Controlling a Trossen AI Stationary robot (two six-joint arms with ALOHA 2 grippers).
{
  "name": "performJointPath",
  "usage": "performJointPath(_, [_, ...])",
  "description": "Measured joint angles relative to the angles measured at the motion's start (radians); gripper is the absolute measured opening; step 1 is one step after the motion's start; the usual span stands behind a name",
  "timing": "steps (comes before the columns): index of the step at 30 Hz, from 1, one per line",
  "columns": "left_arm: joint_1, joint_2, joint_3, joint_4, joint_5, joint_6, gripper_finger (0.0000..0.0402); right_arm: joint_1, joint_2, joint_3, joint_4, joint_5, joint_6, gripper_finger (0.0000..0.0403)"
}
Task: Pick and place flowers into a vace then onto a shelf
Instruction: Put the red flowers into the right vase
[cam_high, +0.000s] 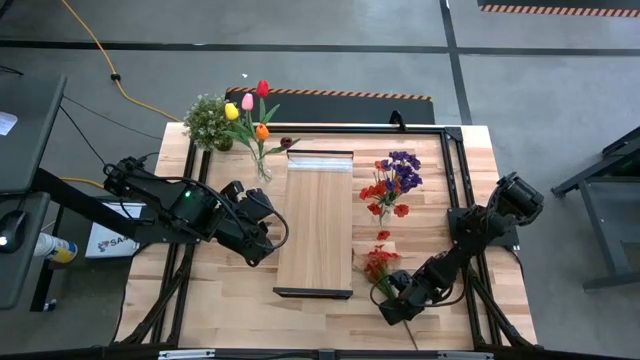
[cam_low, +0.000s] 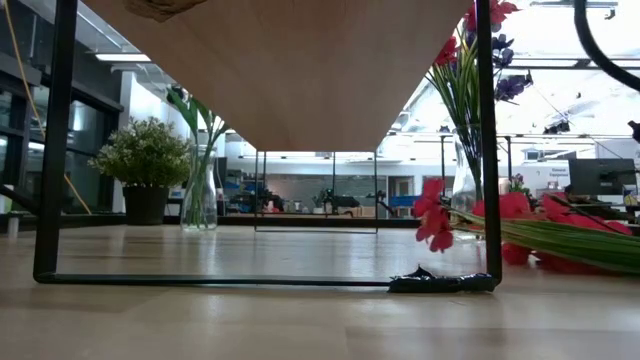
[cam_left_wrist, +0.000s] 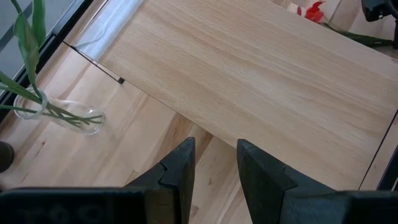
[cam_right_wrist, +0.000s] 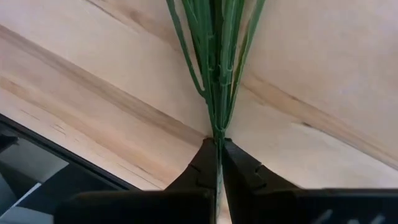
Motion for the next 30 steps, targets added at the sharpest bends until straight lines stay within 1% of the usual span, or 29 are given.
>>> performJointPath(4, [0.000, 0.000, 0.000, 0.000, 0.000, 0.000, 0.0152, 0.010, -0.031, -0.001, -0.057, 0.006, -0.003, 0.0002])
performJointPath(8, [0.000, 0.000, 0.000, 0.000, 0.000, 0.000, 0.0152, 0.015, -0.091, -0.004, -0.209, 0.011, -0.006, 0.0001])
performJointPath(11, [0.000, 0.000, 0.000, 0.000, 0.001, 0.000, 0.0152, 0.023, -0.151, -0.007, -0.327, 0.011, -0.005, 0.0001])
performJointPath(17, [0.000, 0.000, 0.000, 0.001, 0.003, 0.000, 0.0152, 0.044, -0.284, -0.005, -0.474, 0.011, 0.004, 0.0000])
performJointPath(24, [0.000, 0.000, 0.000, 0.006, 0.003, 0.000, 0.0152, 0.069, -0.427, -0.004, -0.555, 0.012, 0.004, 0.0000])
performJointPath(30, [0.000, 0.000, 0.000, 0.005, -0.002, 0.000, 0.0152, 0.119, -0.553, -0.003, -0.563, -0.032, 0.007, 0.0000])
